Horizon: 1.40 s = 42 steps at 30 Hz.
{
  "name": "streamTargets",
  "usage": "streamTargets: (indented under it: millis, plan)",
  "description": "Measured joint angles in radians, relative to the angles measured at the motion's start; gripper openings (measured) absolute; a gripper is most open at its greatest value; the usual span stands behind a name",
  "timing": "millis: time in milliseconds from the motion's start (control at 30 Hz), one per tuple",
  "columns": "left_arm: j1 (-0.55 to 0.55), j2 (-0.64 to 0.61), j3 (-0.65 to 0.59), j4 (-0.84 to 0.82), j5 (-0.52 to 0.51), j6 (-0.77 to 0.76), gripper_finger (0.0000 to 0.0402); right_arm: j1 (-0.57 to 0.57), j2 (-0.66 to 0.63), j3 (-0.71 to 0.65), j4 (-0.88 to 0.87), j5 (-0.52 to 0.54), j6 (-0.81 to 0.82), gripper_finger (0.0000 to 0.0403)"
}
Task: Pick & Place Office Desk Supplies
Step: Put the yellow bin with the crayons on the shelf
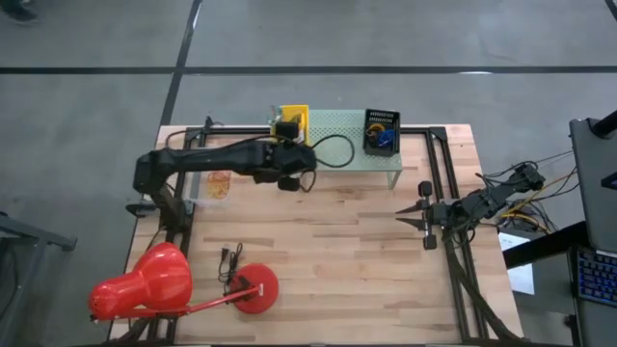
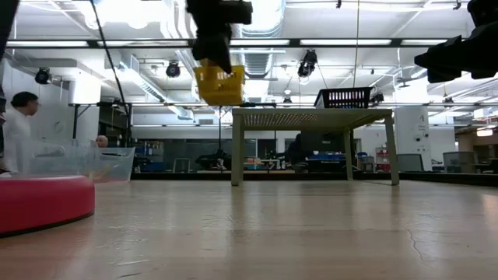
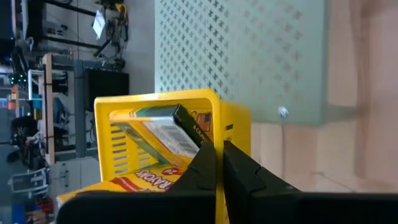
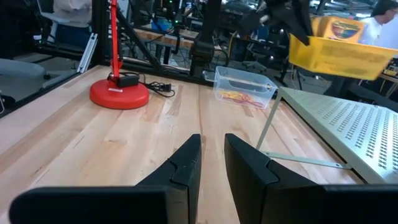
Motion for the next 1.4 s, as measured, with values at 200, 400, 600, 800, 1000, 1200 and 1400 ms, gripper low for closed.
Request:
streamTargets:
  millis: [200, 400, 600, 800, 1000, 1200, 1400]
  plan:
    - [0.015, 0.13, 0.172, -0.003, 0.023, 0.054, 0.0006, 0.0, 0.0, 0.0, -0.001, 0.0, 0.0, 0.0068]
    - [0.017, 0.221, 0.294, 0.0, 0.044, 0.116, 0.0006, -0.001, 0.0, 0.0, -0.001, 0.0, 0.0, 0.0068]
    - [0.022, 0.269, 0.342, 0.026, 0.091, 0.156, 0.0006, -0.001, 0.0, 0.0, -0.001, 0.0, 0.0, 0.0068]
    - [0.025, 0.281, 0.339, 0.131, 0.147, 0.218, 0.0006, -0.001, 0.0, 0.0, -0.001, 0.0, 0.0, 0.0068]
    - [0.032, 0.299, 0.338, 0.168, 0.202, 0.231, 0.0006, 0.0, 0.0, 0.0, 0.0, 0.0, 0.0, 0.0068]
    - [0.048, 0.336, 0.338, 0.202, 0.202, 0.24, 0.0006, 0.0, 0.0, 0.0, -0.001, 0.0, 0.0, 0.0068]
    - [0.066, 0.346, 0.336, 0.245, 0.202, 0.257, 0.0006, 0.0, 0.0, 0.0, 0.0, 0.0, 0.0, 0.0068]
